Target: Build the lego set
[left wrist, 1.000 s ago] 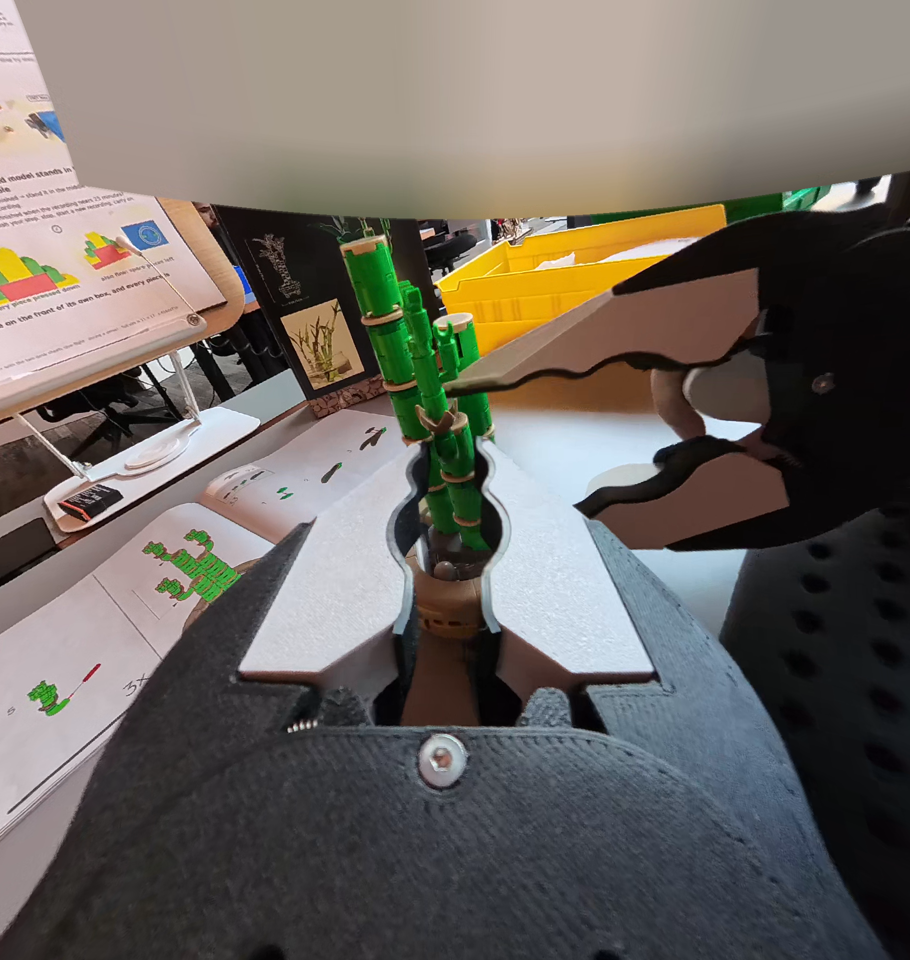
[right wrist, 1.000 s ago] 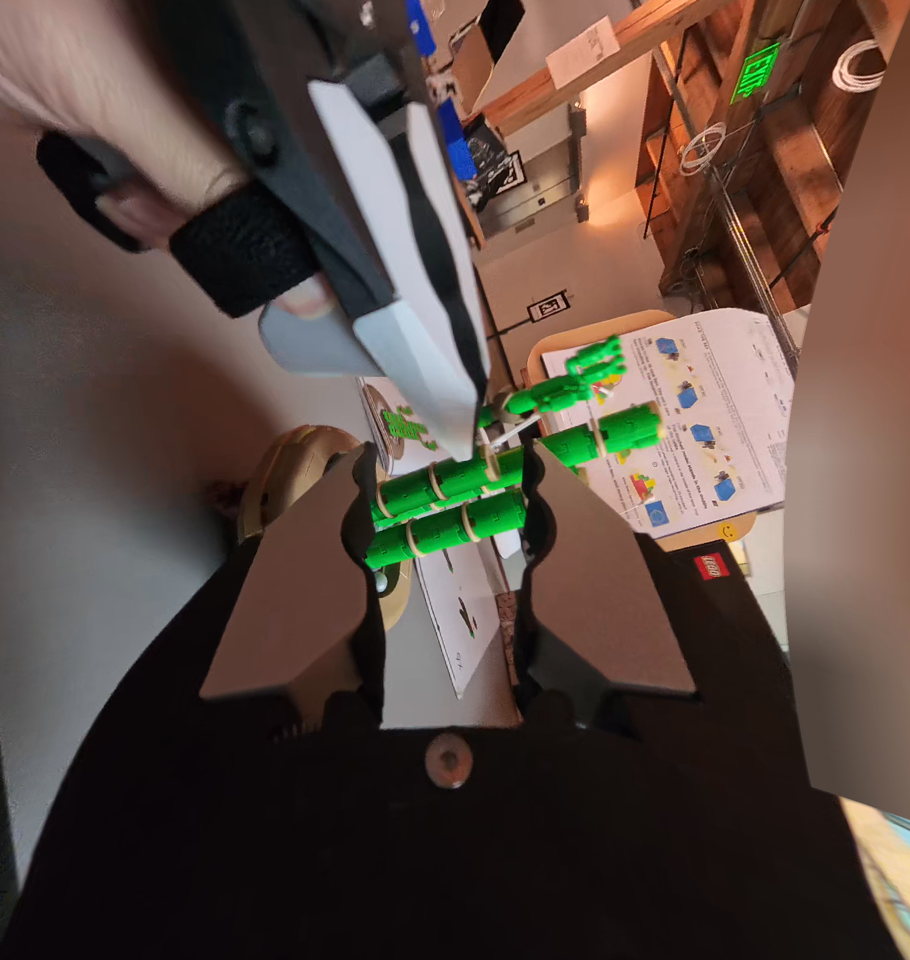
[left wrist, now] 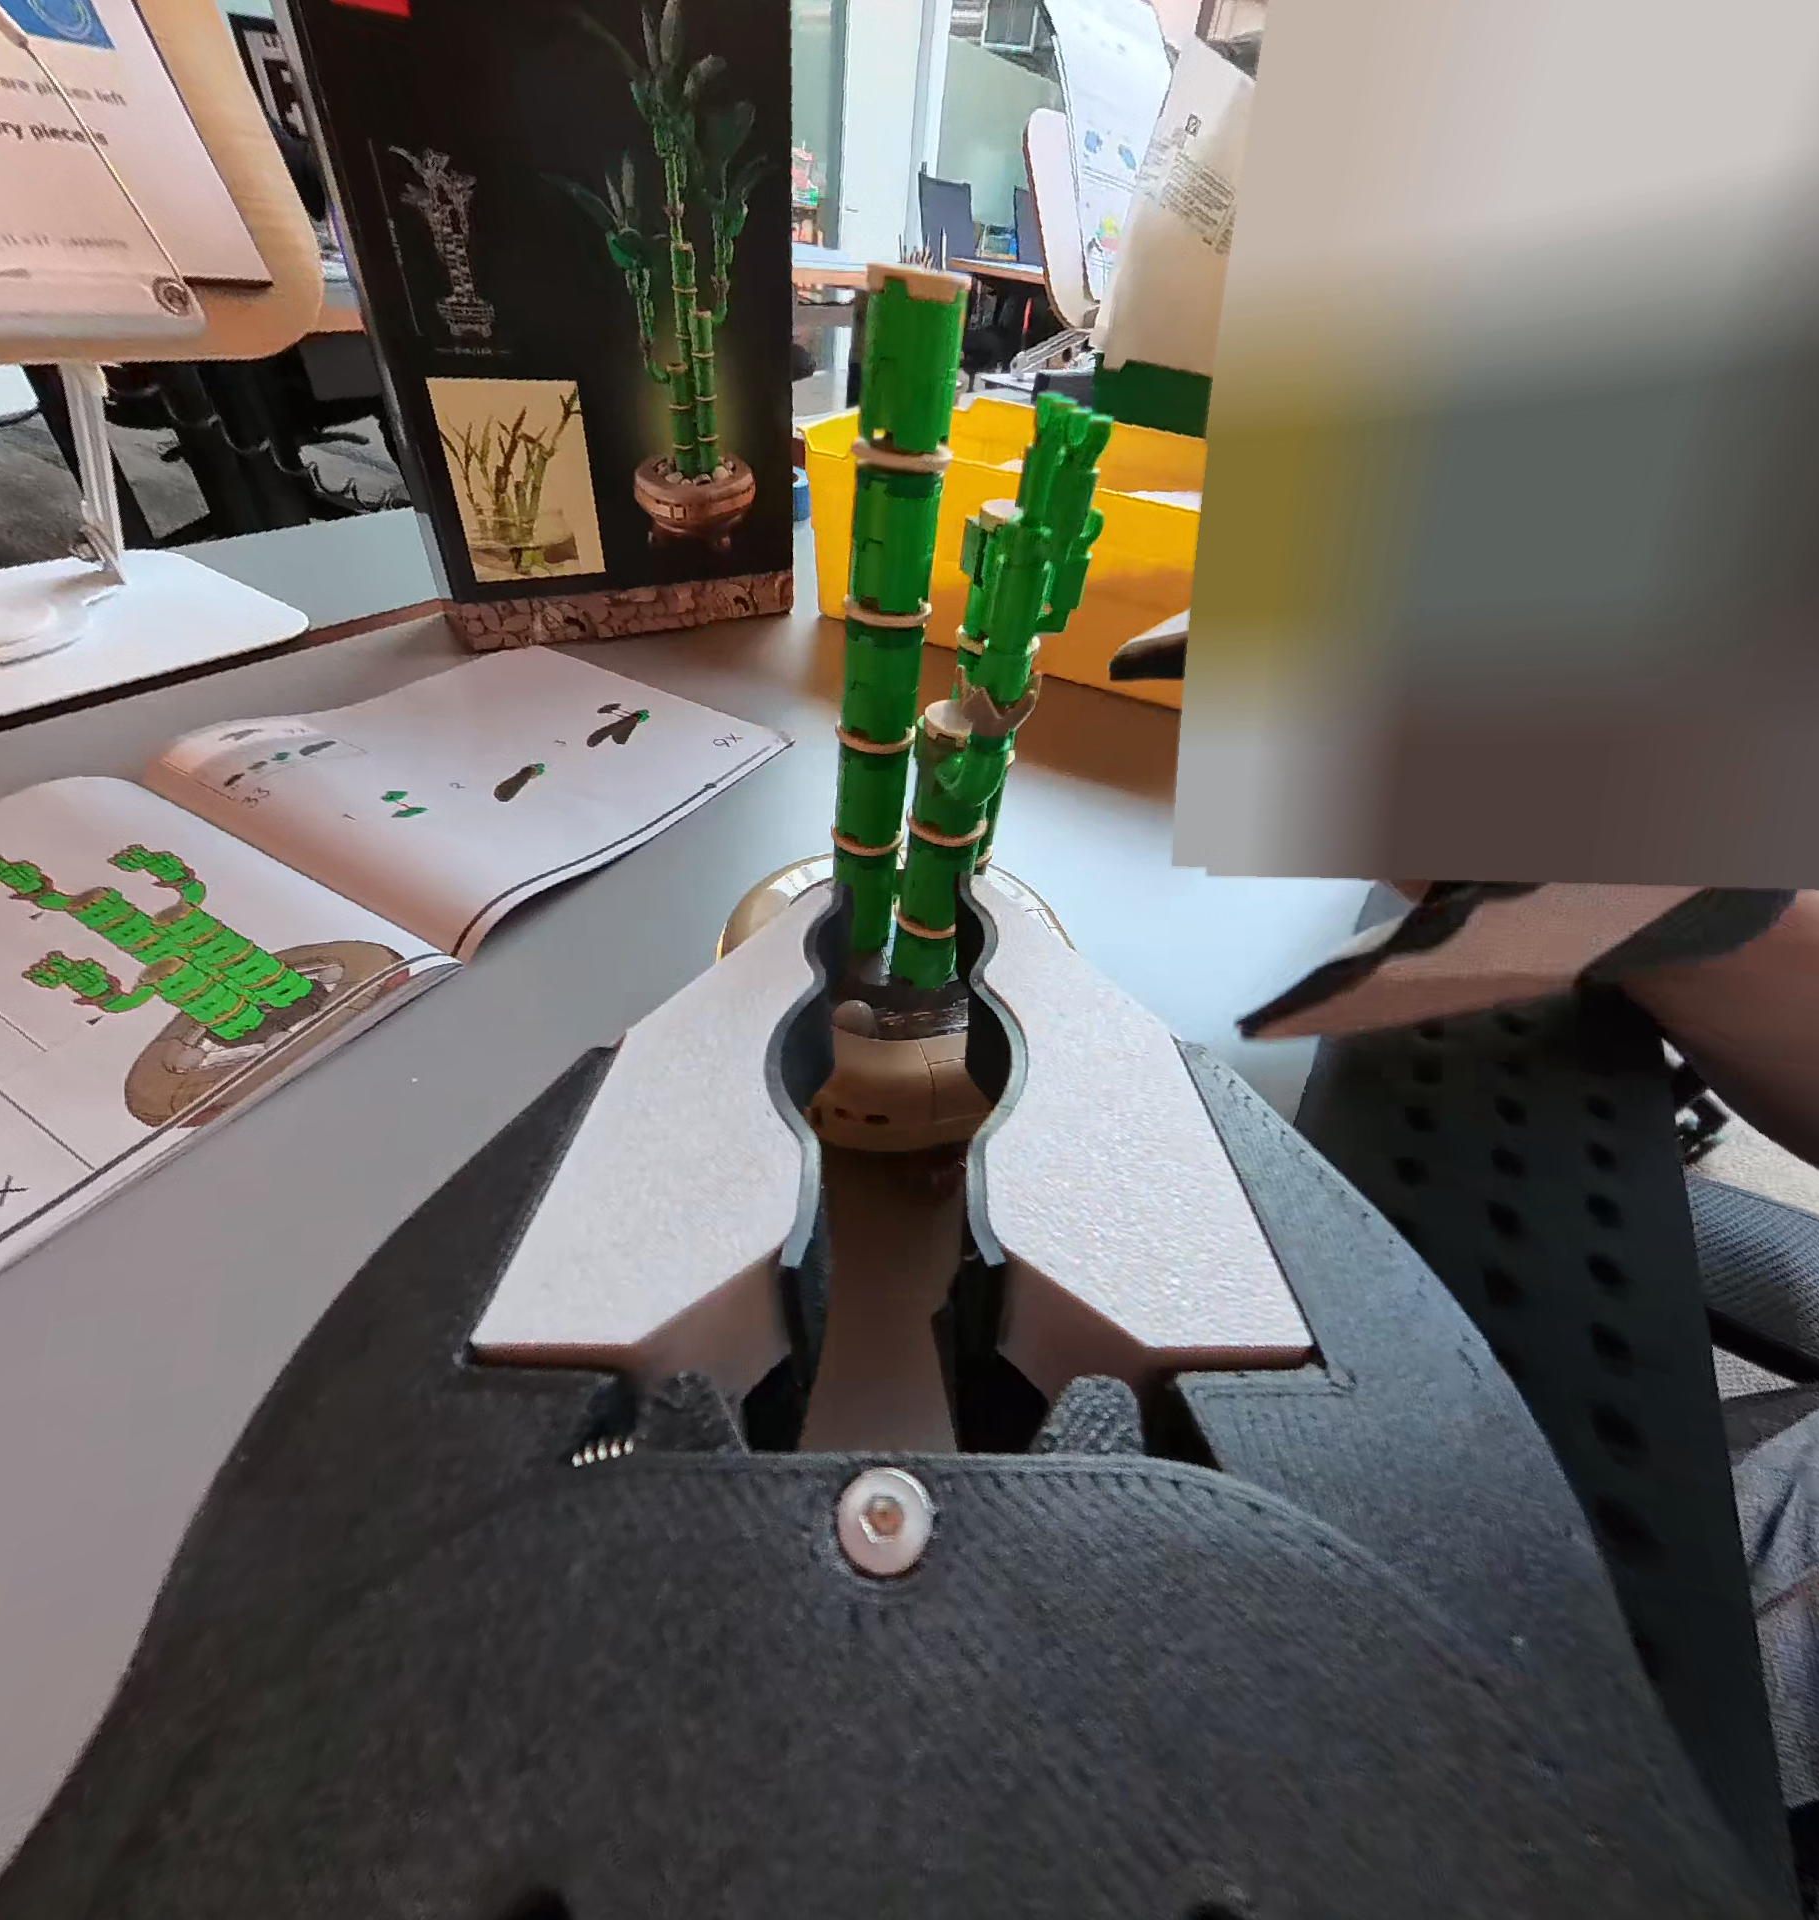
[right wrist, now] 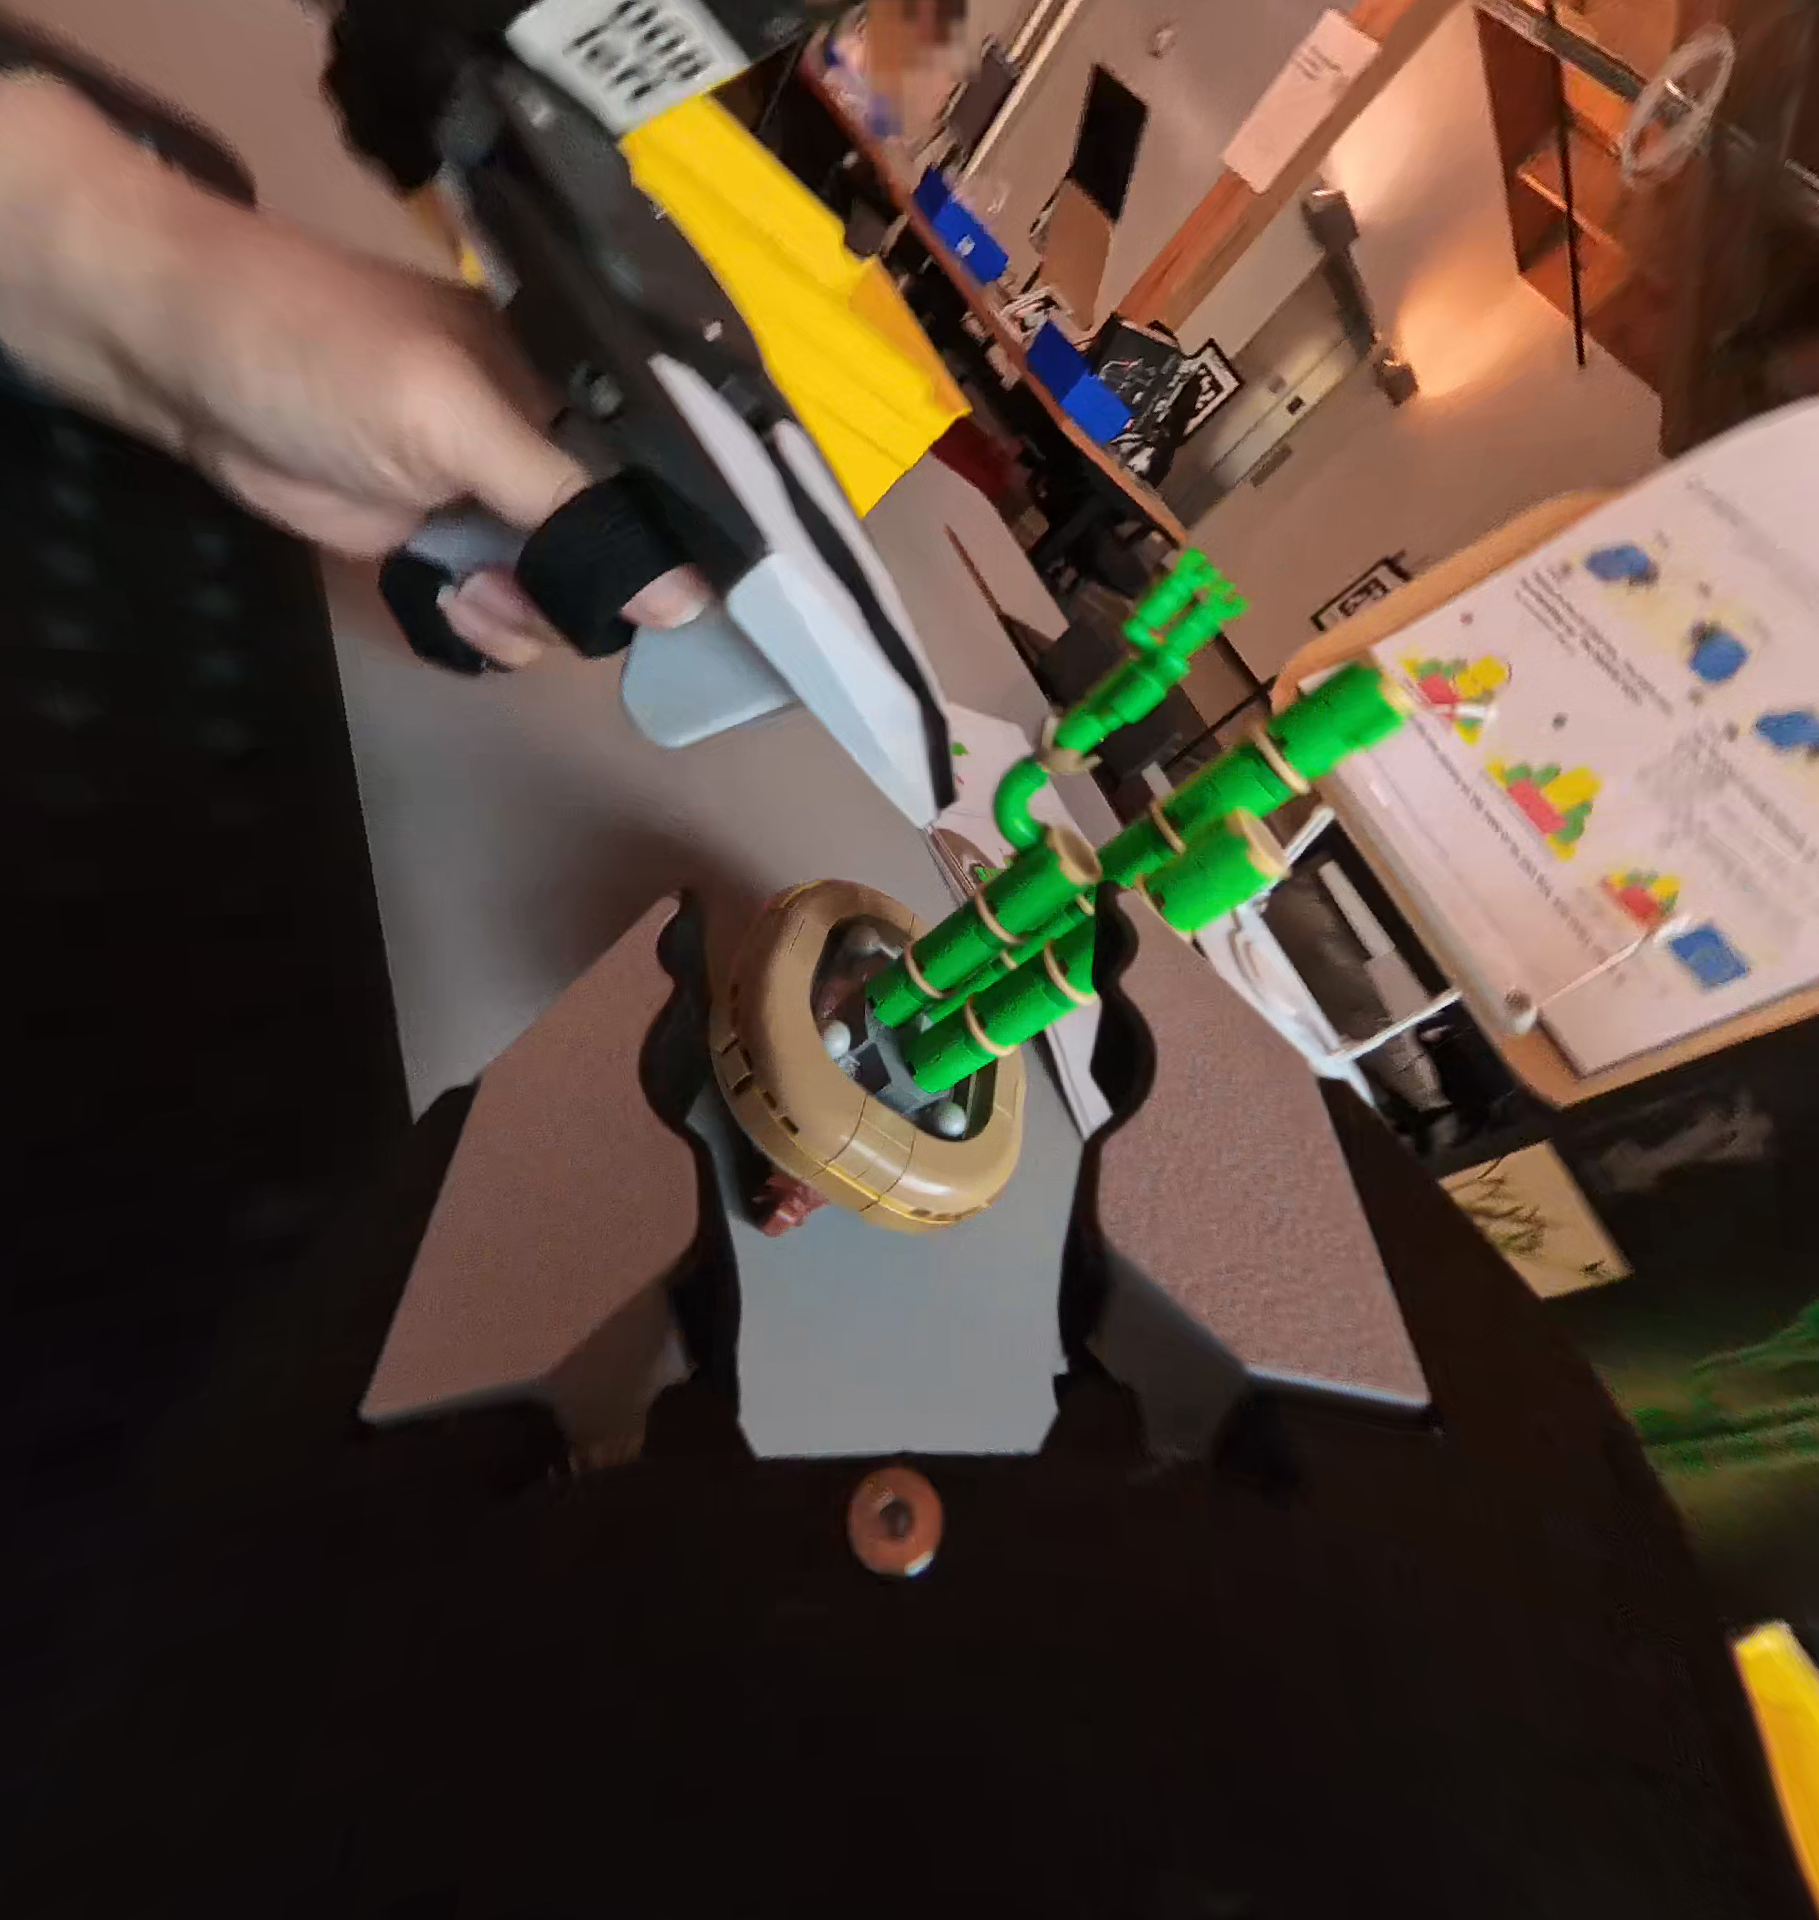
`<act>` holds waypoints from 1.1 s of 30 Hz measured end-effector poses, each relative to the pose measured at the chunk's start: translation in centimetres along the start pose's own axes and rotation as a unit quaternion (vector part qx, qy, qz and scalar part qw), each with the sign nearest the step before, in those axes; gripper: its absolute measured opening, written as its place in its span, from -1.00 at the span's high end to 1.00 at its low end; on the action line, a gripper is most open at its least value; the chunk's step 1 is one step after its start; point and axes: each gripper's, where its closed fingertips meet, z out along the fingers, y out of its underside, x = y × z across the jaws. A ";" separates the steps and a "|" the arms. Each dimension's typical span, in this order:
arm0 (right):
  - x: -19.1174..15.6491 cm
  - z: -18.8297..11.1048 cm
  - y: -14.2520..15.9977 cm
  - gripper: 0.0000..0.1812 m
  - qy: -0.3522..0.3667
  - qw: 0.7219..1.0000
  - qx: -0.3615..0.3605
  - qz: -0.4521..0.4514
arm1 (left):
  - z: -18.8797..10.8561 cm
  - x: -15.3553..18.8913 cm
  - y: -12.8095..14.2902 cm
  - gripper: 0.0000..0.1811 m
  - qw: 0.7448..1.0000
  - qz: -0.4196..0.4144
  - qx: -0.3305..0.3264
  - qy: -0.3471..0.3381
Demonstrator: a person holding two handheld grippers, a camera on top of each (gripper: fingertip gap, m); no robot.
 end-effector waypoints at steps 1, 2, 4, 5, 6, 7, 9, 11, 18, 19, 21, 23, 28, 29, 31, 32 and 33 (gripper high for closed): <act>-0.3 0.5 0.1 0.15 -0.004 0.999 -0.014 -0.037 | 0.0 0.0 0.0 0.80 1.000 -0.002 0.002 0.001; -0.5 1.0 0.2 0.10 -0.004 0.997 -0.023 -0.067 | 0.1 0.0 0.0 0.79 1.000 -0.002 0.004 0.002; -0.6 1.9 0.4 0.06 -0.005 0.993 -0.042 -0.110 | 0.1 0.1 0.0 0.79 1.000 0.000 0.006 0.002; -0.4 2.3 0.5 0.05 0.001 0.991 -0.049 -0.123 | 0.1 0.2 0.0 0.79 1.000 0.004 0.007 0.001; -0.2 2.5 0.6 0.02 0.006 0.989 -0.058 -0.134 | 0.0 0.2 -0.1 0.79 1.000 0.008 0.009 -0.001; 0.0 2.7 0.7 0.02 0.011 0.987 -0.063 -0.145 | -0.1 0.3 -0.1 0.79 1.000 0.012 0.010 -0.002; 0.1 3.1 0.8 0.02 0.011 0.985 -0.070 -0.158 | -0.2 0.4 -0.1 0.80 1.000 0.017 0.013 -0.003; 0.2 3.4 1.3 0.01 0.010 0.983 -0.084 -0.164 | -0.2 0.6 0.0 0.80 1.000 0.017 0.012 0.000; -0.1 3.5 2.1 0.06 0.011 0.979 -0.104 -0.173 | -0.2 0.8 0.1 0.80 1.000 0.016 0.012 0.005; 0.0 3.4 2.0 0.07 0.011 0.979 -0.105 -0.176 | -0.2 0.8 0.2 0.80 1.000 0.014 0.012 0.005; 0.0 3.3 1.5 0.12 0.014 0.977 -0.093 -0.192 | -0.1 0.8 0.2 0.80 1.000 0.011 0.011 0.007; 0.1 3.3 1.2 0.08 0.015 0.979 -0.088 -0.184 | 0.0 0.7 0.2 0.80 1.000 0.011 0.010 0.007; 0.2 3.4 1.7 0.00 0.010 0.979 -0.098 -0.176 | 0.1 0.8 0.4 0.80 1.000 0.009 0.008 0.009; 0.0 3.3 1.7 0.00 0.008 0.979 -0.098 -0.179 | 0.1 0.7 0.4 0.80 1.000 0.009 0.007 0.009; 0.1 3.3 1.6 -0.02 0.013 0.978 -0.095 -0.184 | 0.2 0.7 0.4 0.80 1.000 0.007 0.006 0.010; -0.2 3.3 1.7 -0.01 0.005 0.978 -0.098 -0.184 | 0.2 0.8 0.5 0.80 1.000 0.007 0.006 0.010; -0.4 3.4 2.0 -0.03 -0.004 0.978 -0.106 -0.178 | 0.2 0.8 0.5 0.80 1.000 0.006 0.005 0.011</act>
